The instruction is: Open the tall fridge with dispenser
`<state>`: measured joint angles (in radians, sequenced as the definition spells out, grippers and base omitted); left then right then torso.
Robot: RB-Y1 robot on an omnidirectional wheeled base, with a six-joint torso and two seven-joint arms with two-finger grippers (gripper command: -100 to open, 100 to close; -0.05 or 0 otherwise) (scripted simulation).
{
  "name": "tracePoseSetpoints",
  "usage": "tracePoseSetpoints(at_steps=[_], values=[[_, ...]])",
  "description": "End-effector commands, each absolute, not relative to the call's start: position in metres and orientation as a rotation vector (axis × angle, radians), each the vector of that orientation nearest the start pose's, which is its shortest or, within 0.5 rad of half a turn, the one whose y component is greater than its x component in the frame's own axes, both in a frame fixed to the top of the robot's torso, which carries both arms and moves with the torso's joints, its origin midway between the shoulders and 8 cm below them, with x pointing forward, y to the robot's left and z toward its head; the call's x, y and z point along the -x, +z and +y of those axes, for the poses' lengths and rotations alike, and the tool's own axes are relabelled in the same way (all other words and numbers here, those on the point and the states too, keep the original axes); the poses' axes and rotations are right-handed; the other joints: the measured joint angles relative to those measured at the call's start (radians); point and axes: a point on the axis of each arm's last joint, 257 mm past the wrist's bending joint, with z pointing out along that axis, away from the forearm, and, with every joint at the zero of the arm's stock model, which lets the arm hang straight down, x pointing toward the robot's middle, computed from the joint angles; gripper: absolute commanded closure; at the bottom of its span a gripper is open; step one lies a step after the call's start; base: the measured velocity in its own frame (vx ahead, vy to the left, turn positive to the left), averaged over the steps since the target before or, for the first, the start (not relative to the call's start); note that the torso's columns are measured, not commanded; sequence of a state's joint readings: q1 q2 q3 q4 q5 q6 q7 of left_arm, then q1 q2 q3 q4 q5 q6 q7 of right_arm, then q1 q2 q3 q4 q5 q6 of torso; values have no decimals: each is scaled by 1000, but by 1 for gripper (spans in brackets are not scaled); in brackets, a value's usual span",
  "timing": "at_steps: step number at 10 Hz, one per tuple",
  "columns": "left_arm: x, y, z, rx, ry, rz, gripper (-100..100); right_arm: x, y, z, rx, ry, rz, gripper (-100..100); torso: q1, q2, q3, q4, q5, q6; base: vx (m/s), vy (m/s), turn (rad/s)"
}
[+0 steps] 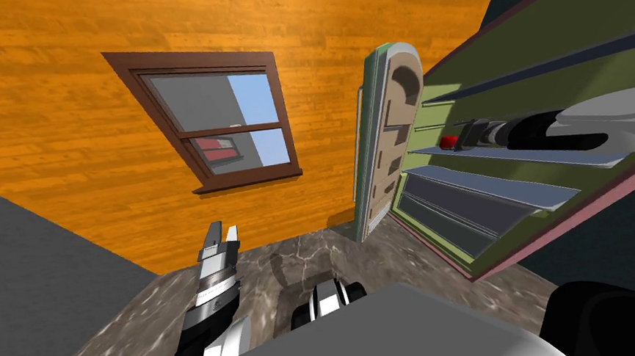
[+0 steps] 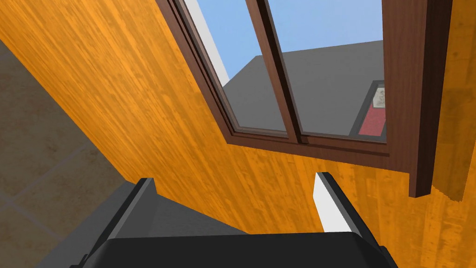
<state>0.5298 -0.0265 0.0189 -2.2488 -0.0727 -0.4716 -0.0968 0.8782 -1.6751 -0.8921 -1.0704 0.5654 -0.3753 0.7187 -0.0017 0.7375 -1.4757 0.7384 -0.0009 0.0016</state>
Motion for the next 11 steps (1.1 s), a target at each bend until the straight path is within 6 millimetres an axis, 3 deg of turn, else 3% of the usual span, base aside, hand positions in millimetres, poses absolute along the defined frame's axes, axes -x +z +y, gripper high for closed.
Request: tracePoseSetpoints(at_steps=[1,2,4,5,6,7,9,10,11], values=[[-351,-5,286,658,-1117,717,0,-393,148,-787,857,-1331,1660,-100,4,-5,-3,-2,1,-1,-118,-29,325],[-352,-5,286,658,-1118,717,0,-391,139,-791,861,-1329,1681,-100,4,-1,-2,-2,2,-4,-159,-51,455],[-351,-5,286,658,-1117,717,0,-388,118,-795,886,-1318,1724,-100,1,1,0,0,1,1,-56,-22,-39],[-351,-5,286,659,-1117,717,0,-387,114,-796,890,-1316,1732,-100,2,-2,-1,-1,1,0,6,4,-30],[-351,-5,286,658,-1117,717,0,-389,132,-804,824,-1329,1730,-100,3,-3,-3,-2,1,-2,-122,-35,338],[-352,-5,286,658,-1118,717,0,-384,134,-811,805,-1342,1737,-100,2,2,0,-1,1,-4,-177,-43,395],[-351,-5,286,658,-1117,717,0,-383,118,-813,824,-1333,1767,-100,1,2,2,1,1,1,-68,-19,11],[-351,-5,286,659,-1117,717,0,-383,122,-813,819,-1334,1759,-100,2,-2,-1,-1,1,0,9,6,-31],[-351,-5,286,659,-1117,717,0,-381,110,-815,835,-1329,1786,-100,3,-5,-4,-2,1,-2,16,6,11]])
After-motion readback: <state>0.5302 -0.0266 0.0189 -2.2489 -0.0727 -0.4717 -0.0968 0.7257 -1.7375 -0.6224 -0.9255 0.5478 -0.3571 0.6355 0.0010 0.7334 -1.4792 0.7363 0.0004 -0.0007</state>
